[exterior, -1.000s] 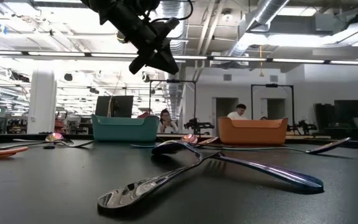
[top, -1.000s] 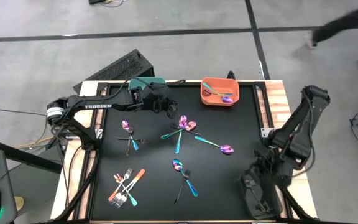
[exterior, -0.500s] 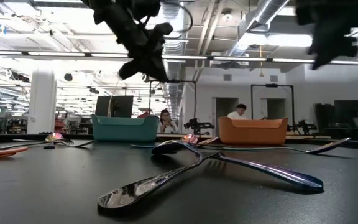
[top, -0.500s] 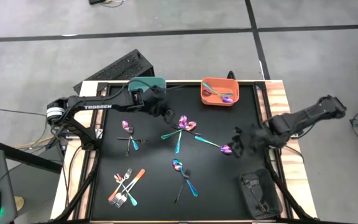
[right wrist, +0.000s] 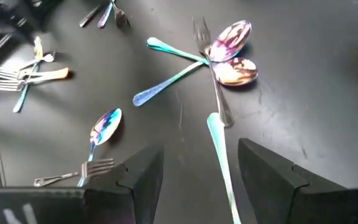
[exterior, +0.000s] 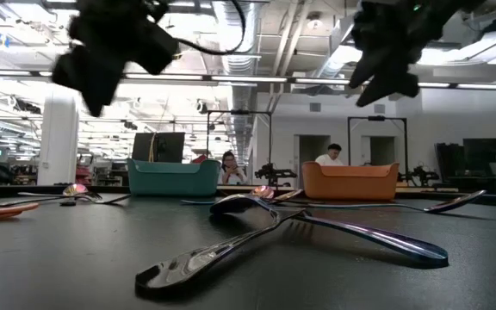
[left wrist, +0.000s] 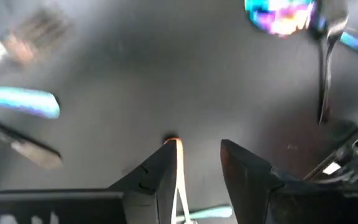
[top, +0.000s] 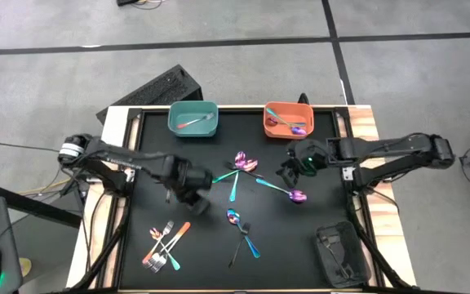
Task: Sort silverware by color (type)
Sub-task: Put the orange fork into the green bin
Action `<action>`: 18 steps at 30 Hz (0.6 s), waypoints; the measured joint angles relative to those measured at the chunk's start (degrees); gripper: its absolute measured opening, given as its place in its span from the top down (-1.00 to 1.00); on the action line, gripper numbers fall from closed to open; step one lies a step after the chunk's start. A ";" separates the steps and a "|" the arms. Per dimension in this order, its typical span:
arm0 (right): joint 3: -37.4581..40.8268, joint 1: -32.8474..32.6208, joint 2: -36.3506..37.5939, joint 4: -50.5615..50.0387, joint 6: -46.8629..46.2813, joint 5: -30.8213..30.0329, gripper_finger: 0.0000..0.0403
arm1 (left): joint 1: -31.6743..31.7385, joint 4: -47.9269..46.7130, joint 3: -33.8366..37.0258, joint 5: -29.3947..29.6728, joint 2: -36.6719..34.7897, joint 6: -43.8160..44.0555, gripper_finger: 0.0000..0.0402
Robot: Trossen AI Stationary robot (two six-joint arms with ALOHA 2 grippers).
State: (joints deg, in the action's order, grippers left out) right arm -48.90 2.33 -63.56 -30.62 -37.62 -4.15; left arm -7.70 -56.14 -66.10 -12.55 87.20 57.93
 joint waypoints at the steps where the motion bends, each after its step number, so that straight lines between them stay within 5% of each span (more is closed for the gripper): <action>1: 0.00 0.91 -0.72 1.03 0.93 0.86 -0.10 | -1.80 0.21 0.34 0.62 0.00 1.95 0.44; 8: 0.00 6.75 -6.06 11.46 6.67 10.59 -0.10 | -8.51 0.45 8.31 -1.27 -0.04 11.74 0.44; 18: -0.02 10.61 -10.70 17.43 8.06 19.97 -0.10 | -9.12 3.83 15.38 -5.24 -0.02 13.91 0.44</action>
State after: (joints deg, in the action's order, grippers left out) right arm -48.93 12.95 -74.26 -13.19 -29.55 15.82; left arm -16.82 -52.31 -50.72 -17.79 87.18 71.84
